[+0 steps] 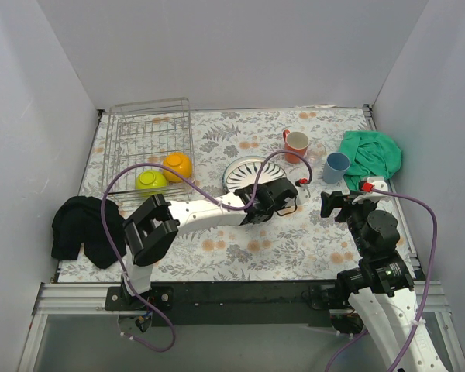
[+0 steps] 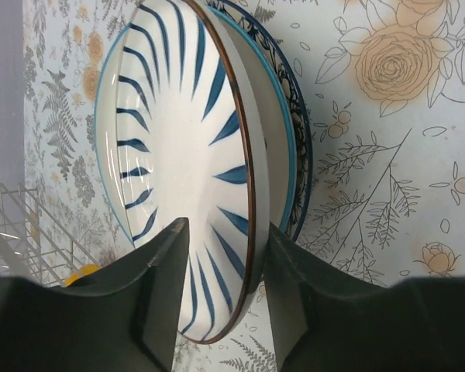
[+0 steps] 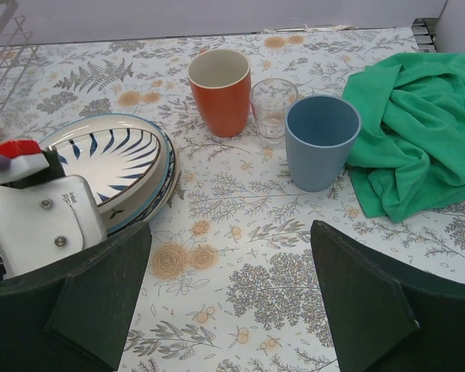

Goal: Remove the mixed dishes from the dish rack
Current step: Place the plate at the center of the board.

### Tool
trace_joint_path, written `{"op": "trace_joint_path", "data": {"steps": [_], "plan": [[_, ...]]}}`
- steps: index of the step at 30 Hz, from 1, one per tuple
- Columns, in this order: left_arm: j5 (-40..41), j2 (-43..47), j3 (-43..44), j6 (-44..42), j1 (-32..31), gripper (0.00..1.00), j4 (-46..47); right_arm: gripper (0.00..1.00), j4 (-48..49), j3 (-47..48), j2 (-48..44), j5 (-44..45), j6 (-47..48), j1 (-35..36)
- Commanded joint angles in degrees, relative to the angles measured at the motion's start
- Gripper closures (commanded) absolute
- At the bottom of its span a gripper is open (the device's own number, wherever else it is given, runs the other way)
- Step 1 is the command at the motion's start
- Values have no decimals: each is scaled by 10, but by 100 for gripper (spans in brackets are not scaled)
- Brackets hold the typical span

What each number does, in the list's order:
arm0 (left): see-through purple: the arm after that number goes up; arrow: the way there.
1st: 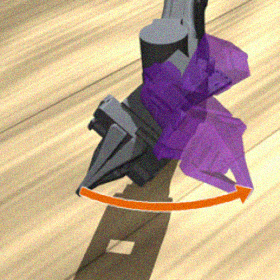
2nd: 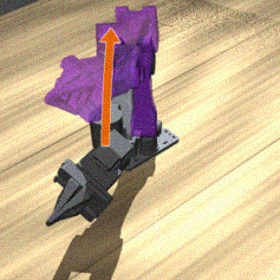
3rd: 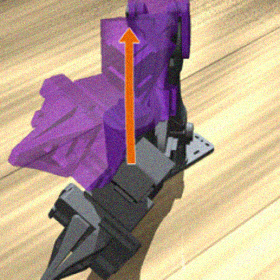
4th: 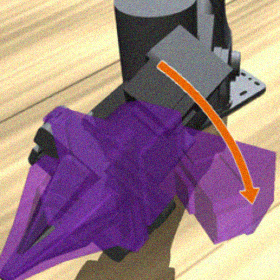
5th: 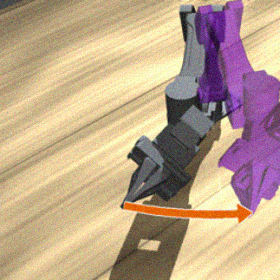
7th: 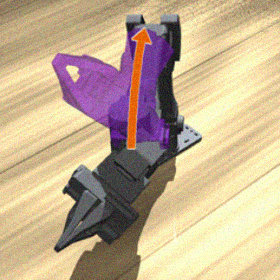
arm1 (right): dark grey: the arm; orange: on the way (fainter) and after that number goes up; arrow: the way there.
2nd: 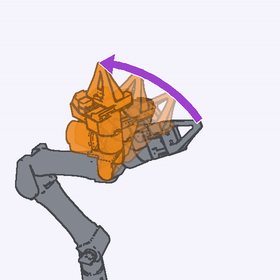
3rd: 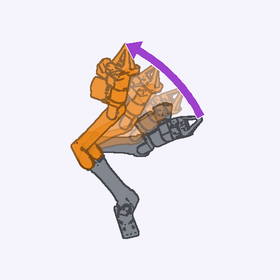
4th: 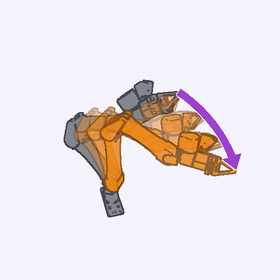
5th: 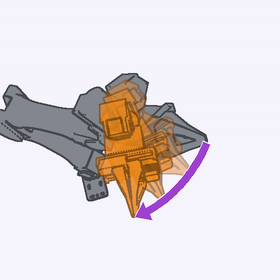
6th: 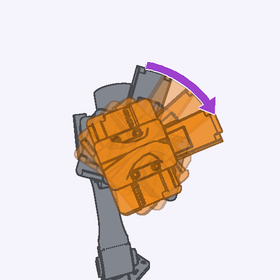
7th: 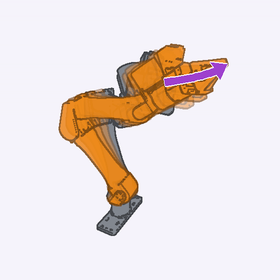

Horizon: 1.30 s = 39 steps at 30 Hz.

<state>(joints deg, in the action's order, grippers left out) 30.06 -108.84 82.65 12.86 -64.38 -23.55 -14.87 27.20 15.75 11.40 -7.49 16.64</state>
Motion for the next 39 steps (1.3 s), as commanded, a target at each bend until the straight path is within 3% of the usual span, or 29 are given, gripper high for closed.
{"op": "trace_joint_path", "data": {"steps": [1,5,13,23,29,39], "plan": [[22,9,-3,3,-4,56,20,9,27,0,2,-2,0,1],[11,10,-5,12,-4,38,16,9,27,-1,2,-2,0,2],[-12,8,4,30,4,17,-1,9,27,-1,-2,-2,0,2],[-65,-7,44,77,48,4,-41,9,27,-2,-4,-4,-1,1],[-83,-12,48,102,66,2,-54,9,27,-2,-4,-3,-1,2],[-193,56,52,187,104,2,-71,8,26,-2,0,-3,1,2]]}}
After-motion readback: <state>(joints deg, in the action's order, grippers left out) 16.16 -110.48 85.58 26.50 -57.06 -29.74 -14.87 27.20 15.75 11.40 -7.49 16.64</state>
